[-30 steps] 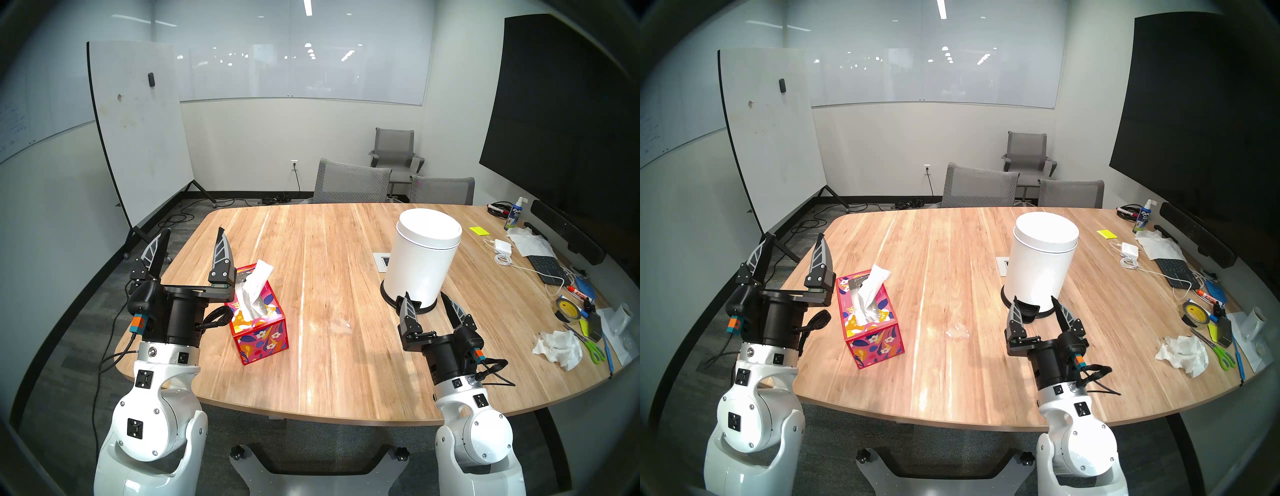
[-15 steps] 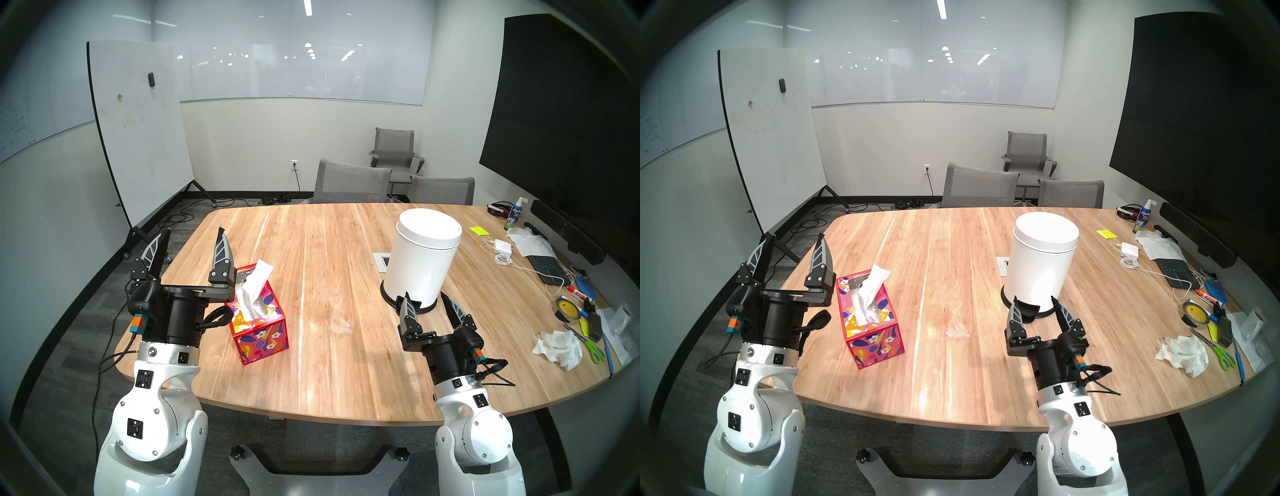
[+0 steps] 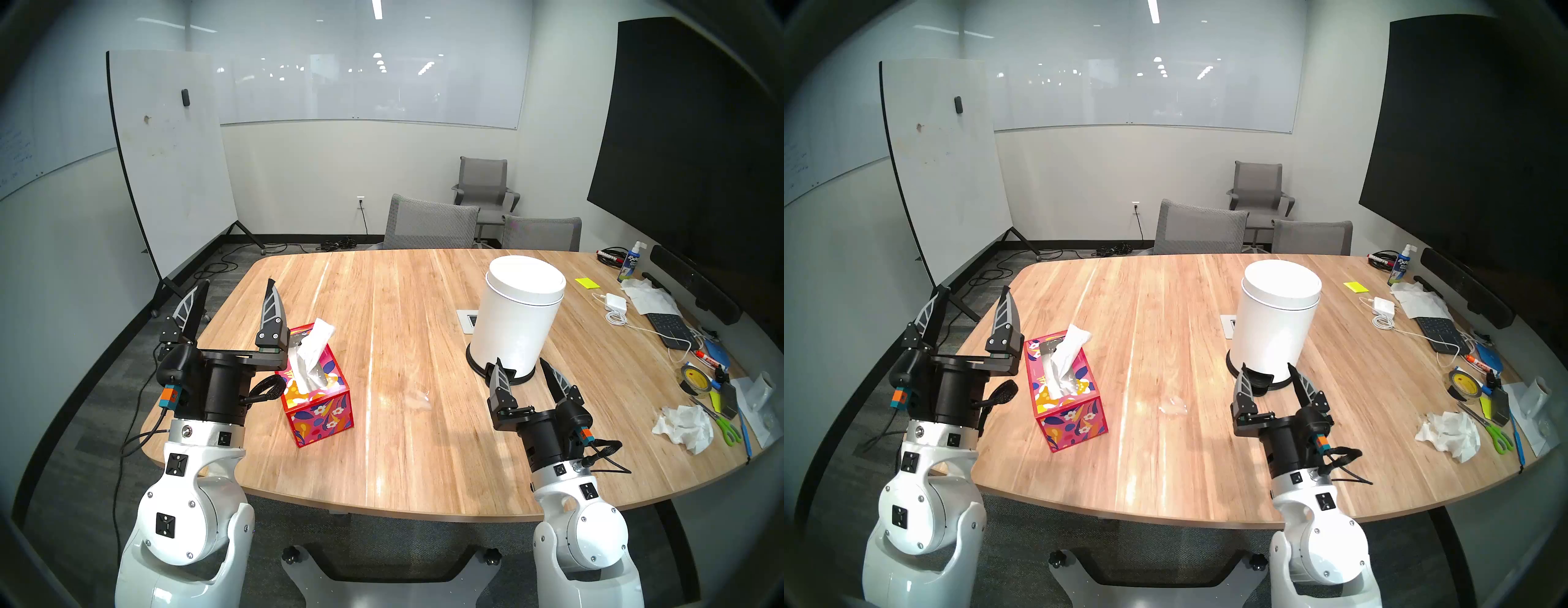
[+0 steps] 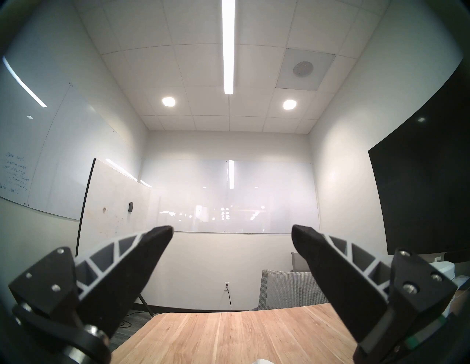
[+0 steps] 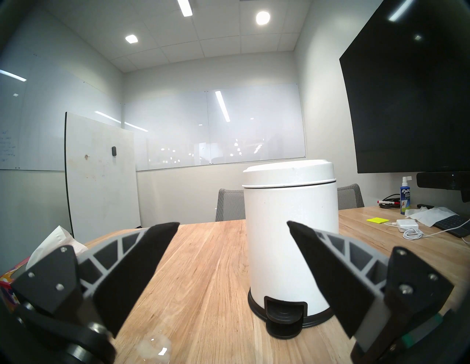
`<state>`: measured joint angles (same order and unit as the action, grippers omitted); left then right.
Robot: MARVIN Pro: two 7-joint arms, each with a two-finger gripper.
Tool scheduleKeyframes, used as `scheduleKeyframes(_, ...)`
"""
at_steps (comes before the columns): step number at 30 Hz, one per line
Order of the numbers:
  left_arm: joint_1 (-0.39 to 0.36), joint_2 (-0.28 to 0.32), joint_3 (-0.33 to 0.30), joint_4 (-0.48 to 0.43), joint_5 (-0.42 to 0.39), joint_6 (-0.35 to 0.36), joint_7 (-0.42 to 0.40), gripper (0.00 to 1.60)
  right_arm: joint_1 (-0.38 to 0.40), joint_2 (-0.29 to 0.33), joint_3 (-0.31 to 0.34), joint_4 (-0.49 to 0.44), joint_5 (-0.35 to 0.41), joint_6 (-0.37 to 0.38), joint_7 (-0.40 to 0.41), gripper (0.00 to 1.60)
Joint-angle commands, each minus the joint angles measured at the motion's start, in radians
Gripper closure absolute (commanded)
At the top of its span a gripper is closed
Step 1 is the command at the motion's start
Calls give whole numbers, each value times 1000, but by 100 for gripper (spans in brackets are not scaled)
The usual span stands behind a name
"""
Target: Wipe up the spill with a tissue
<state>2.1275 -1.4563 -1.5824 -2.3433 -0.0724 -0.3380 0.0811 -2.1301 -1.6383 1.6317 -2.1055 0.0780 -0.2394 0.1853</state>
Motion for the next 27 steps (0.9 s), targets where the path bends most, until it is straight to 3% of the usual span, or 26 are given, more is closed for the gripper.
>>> scheduleKeyframes(1,3,-10,3,-15,10,-12,10,0,2,2,0,-19,-1,-2,2,0)
scheduleKeyframes(7,13,-33,23,-13,22,-21,35,0,2,2,0,-19,-1,-2,2,0)
scheduleKeyframes(16,-5,12,2,7,-36,-39,-1,0,2,2,0,-19,-1,-2,2,0)
scheduleKeyframes(24,-9,37,-22,-13,-73,19,-29,0,2,2,1,-19,-1,-2,2,0)
scheduleKeyframes(27,-4,42,-30,-42,-93,88,-32,0,2,2,1,-19,-1,-2,2,0)
